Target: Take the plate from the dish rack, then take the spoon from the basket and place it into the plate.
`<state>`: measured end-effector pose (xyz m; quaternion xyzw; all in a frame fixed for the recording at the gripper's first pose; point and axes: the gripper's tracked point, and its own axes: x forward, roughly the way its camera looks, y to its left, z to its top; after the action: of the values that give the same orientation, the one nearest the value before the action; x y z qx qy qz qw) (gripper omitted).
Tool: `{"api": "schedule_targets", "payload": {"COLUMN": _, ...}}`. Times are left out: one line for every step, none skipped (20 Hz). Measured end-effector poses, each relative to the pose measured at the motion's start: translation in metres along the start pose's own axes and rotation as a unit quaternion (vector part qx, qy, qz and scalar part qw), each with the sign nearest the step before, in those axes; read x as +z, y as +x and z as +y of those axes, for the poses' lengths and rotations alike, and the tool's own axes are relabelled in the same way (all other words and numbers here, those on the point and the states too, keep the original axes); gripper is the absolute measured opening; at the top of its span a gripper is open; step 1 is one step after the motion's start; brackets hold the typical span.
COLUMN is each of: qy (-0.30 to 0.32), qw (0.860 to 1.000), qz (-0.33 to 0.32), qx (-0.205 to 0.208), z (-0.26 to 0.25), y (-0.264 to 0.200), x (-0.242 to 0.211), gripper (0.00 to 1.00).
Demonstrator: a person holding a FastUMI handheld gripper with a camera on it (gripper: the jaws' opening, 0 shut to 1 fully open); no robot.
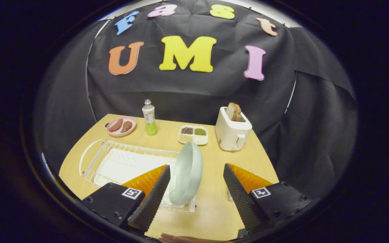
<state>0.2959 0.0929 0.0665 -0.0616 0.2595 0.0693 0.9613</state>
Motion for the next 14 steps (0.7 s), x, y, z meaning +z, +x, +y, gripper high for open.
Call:
{"api": "schedule_targets", "payload": {"qy": -0.008, "qw": 1.0, "qz": 0.027, "qx": -0.004, "z": 0.0, "y": 0.007, "x": -0.001, "gripper": 1.0}}
{"api": "schedule_targets", "payload": {"qy": -0.013, "qw": 0.999, "qz": 0.052, "qx": -0.009, "z": 0.001, "y": 0.015, "x": 0.0, "gripper": 1.0}}
{"api": "schedule_targets", "payload": {"qy": -0.023, "qw": 0.996, "qz": 0.08, "qx": -0.006, "z": 0.005, "y": 0.022, "x": -0.003, "gripper": 1.0}}
{"api": "schedule_targets", "payload": {"qy": -0.025, "qw": 0.993, "qz": 0.117, "qx": -0.011, "z": 0.006, "y": 0.028, "x": -0.007, "gripper": 1.0}}
{"api": "schedule_targets", "payload": {"qy": -0.022, "qw": 0.99, "qz": 0.141, "qx": -0.013, "z": 0.006, "y": 0.032, "x": -0.008, "gripper": 1.0}}
{"api": "schedule_targets", "payload": {"qy": -0.026, "qw": 0.988, "qz": 0.155, "qx": -0.015, "z": 0.007, "y": 0.037, "x": -0.008, "gripper": 1.0}}
{"api": "schedule_targets", "payload": {"qy": -0.031, "qw": 0.987, "qz": 0.156, "qx": -0.016, "z": 0.008, "y": 0.041, "x": -0.004, "gripper": 1.0}}
{"api": "schedule_targets", "payload": {"qy": -0.036, "qw": 0.987, "qz": 0.158, "qx": -0.023, "z": 0.009, "y": 0.045, "x": 0.0, "gripper": 1.0}}
{"api": "schedule_targets", "payload": {"qy": -0.039, "qw": 0.985, "qz": 0.164, "qx": -0.031, "z": 0.009, "y": 0.049, "x": -0.001, "gripper": 0.98}}
{"api": "schedule_targets", "payload": {"qy": -0.04, "qw": 0.984, "qz": 0.171, "qx": -0.038, "z": 0.008, "y": 0.053, "x": -0.002, "gripper": 0.95}}
{"api": "schedule_targets", "payload": {"qy": -0.037, "qw": 0.982, "qz": 0.181, "qx": -0.044, "z": 0.006, "y": 0.057, "x": -0.004, "gripper": 0.92}}
{"api": "schedule_targets", "payload": {"qy": -0.031, "qw": 0.98, "qz": 0.192, "qx": -0.048, "z": 0.006, "y": 0.059, "x": -0.007, "gripper": 0.87}}
{"api": "schedule_targets", "payload": {"qy": -0.024, "qw": 0.978, "qz": 0.201, "qx": -0.039, "z": 0.01, "y": 0.063, "x": -0.011, "gripper": 0.83}}
{"api": "schedule_targets", "payload": {"qy": -0.014, "qw": 0.976, "qz": 0.213, "qx": -0.034, "z": 0.013, "y": 0.065, "x": -0.014, "gripper": 0.78}}
